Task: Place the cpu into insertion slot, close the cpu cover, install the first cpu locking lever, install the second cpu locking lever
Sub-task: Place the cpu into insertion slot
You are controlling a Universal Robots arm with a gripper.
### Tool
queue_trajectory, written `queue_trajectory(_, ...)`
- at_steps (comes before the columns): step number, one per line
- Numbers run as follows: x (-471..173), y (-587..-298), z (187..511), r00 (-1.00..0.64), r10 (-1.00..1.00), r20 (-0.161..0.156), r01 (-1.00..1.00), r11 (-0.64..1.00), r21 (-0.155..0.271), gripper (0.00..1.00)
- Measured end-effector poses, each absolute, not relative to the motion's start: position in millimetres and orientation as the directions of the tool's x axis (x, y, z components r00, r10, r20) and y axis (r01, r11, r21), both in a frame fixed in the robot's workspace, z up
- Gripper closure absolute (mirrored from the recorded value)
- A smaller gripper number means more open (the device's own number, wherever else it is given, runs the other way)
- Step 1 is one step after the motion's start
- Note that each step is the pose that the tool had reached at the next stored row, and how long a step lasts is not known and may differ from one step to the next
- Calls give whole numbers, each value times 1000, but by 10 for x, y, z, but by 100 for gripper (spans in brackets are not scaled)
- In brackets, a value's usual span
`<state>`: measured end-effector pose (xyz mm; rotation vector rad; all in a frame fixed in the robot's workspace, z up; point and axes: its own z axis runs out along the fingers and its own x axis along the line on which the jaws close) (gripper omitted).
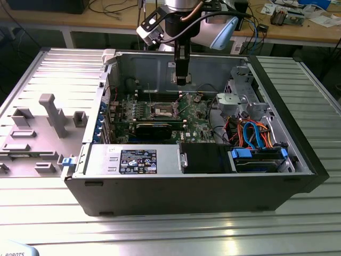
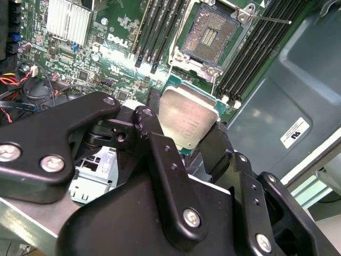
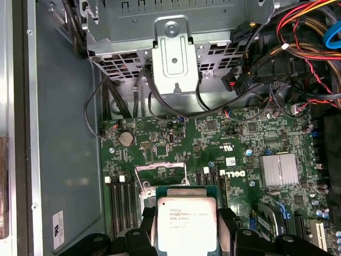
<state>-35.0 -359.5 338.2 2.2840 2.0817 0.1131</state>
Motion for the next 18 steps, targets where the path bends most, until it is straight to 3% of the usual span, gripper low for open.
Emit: queue_trajectory(18,-431,-3595,3327,92,996,23,992,-93,83,46)
